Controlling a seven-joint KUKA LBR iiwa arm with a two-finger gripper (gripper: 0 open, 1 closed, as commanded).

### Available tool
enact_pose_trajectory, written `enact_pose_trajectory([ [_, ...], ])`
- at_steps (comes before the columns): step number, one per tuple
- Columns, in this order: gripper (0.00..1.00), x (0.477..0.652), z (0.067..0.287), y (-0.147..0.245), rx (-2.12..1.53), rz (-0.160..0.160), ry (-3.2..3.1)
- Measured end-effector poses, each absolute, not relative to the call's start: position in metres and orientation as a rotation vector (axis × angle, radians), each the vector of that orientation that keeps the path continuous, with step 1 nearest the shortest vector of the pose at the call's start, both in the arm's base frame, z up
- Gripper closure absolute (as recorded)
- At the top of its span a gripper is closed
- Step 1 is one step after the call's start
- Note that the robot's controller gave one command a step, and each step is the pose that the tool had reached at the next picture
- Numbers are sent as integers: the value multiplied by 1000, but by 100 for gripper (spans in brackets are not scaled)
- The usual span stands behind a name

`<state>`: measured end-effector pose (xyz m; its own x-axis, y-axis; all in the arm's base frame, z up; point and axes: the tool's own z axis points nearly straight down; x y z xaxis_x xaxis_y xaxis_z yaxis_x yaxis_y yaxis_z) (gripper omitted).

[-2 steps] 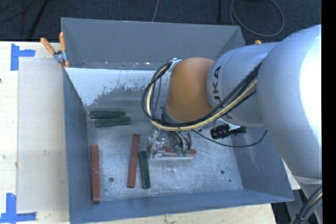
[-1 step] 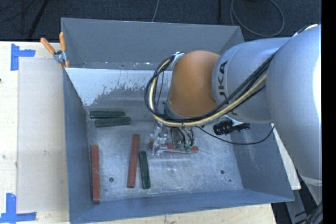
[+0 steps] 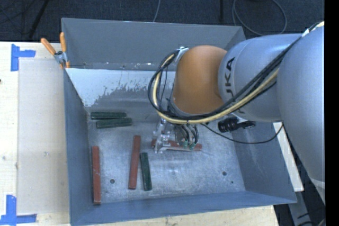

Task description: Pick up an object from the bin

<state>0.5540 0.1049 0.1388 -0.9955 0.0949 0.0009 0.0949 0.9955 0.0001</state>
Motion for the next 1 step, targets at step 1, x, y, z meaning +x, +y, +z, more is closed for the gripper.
enact_pose_trajectory([
  [1, 100, 555, 149, 105, -149, -2, -3141],
])
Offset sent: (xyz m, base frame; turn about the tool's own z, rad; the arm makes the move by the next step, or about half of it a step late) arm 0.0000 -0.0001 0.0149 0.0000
